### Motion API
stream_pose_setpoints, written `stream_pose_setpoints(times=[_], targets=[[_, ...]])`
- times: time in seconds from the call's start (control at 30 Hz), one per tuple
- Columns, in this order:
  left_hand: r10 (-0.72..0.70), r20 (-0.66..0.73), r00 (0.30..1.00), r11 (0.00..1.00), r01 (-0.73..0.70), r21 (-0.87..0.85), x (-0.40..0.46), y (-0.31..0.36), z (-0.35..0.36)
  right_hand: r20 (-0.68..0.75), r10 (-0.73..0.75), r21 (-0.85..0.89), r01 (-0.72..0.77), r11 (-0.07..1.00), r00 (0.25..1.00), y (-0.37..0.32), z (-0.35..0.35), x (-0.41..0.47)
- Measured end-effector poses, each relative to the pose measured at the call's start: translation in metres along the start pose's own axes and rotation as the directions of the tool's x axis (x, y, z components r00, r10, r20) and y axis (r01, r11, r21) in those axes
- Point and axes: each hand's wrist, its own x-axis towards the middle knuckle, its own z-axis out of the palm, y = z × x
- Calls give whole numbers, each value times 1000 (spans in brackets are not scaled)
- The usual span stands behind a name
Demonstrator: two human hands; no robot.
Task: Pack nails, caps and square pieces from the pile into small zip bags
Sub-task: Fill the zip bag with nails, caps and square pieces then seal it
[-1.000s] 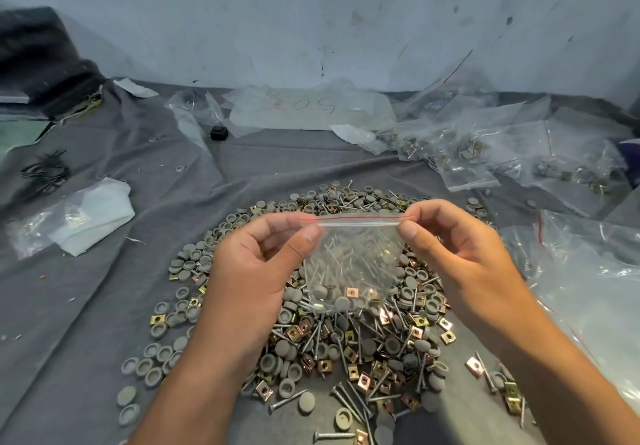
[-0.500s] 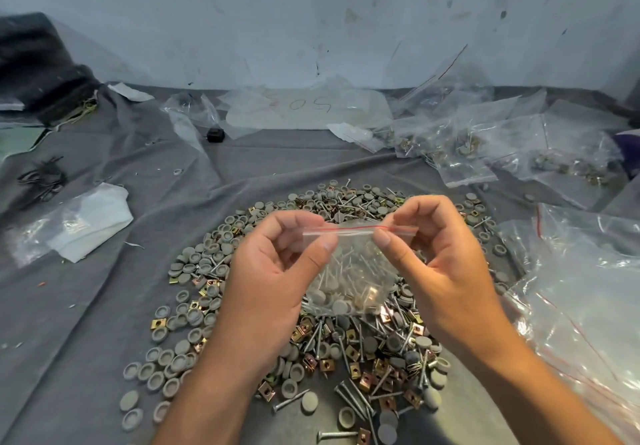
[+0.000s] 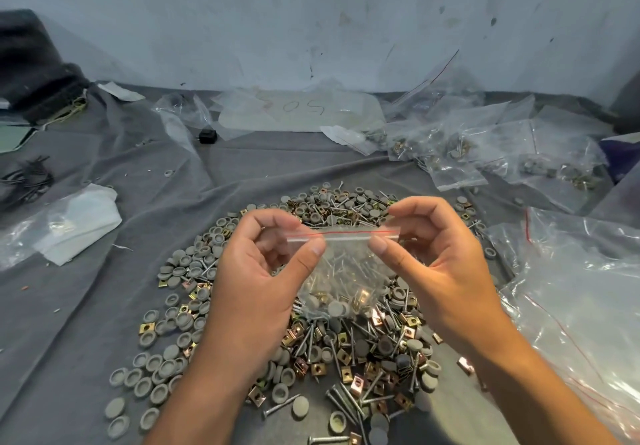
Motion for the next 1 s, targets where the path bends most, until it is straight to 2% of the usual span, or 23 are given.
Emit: stream_pose_setpoints(times=[0.23,0.43,0.63,0.87,1.0], targets=[[-7,16,1000,1000,6,28,-2,3,3,20,-24,8,24,1000,1000,-3,0,-1],[-9,44,999,999,8,31,-3,3,3,120,21,30,-25,999,993,-3,5,-3],[-22,53,998,1000,21,17,-2,4,1,64,-13,78,8,997,998,-5,4,-3],[-21,34,999,999,20,30,-3,6,-2,80,35,137,-46,990,996,-7,5,-2],[-36,85,996,999,39,-29,-2,11,-2,88,105,255,-124,959,991,-9,0,2]])
